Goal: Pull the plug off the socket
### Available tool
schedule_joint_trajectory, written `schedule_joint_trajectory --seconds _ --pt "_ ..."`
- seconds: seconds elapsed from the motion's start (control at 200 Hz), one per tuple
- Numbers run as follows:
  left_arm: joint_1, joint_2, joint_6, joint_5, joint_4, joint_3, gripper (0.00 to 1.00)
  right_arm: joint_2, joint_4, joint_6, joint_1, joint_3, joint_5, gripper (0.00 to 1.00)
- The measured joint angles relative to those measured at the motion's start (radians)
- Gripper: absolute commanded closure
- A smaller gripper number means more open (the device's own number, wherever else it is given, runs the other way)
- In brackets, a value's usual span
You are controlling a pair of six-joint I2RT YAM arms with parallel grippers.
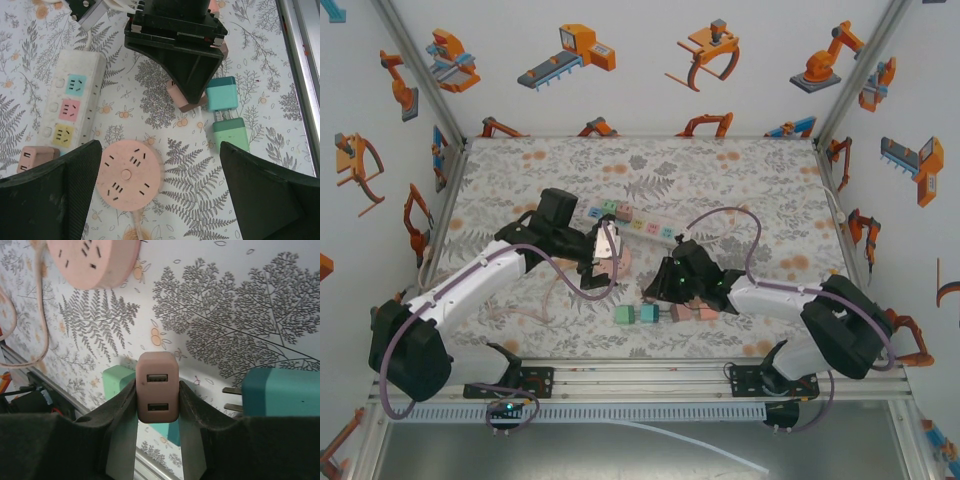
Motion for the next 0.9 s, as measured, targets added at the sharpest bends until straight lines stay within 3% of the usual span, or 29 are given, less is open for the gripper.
schedule_joint_trajectory --seconds 0.31,0.626,0.901 --pt "0.000 0.005 0.000 -0.001 0.000 0.000 0.07 0.001 0.014 0.000 0.000 -0.011 0.024 0.65" --pt "0.000 0.009 0.000 -0.008 0.005 0.000 0.07 -0.001 0.005 0.000 0.000 -0.010 0.036 0.57" --pt "0.000 0.009 -0.010 -0.030 0.030 0.000 0.07 -0.083 -0.064 -0.016 0.000 -0.010 0.069 0.56"
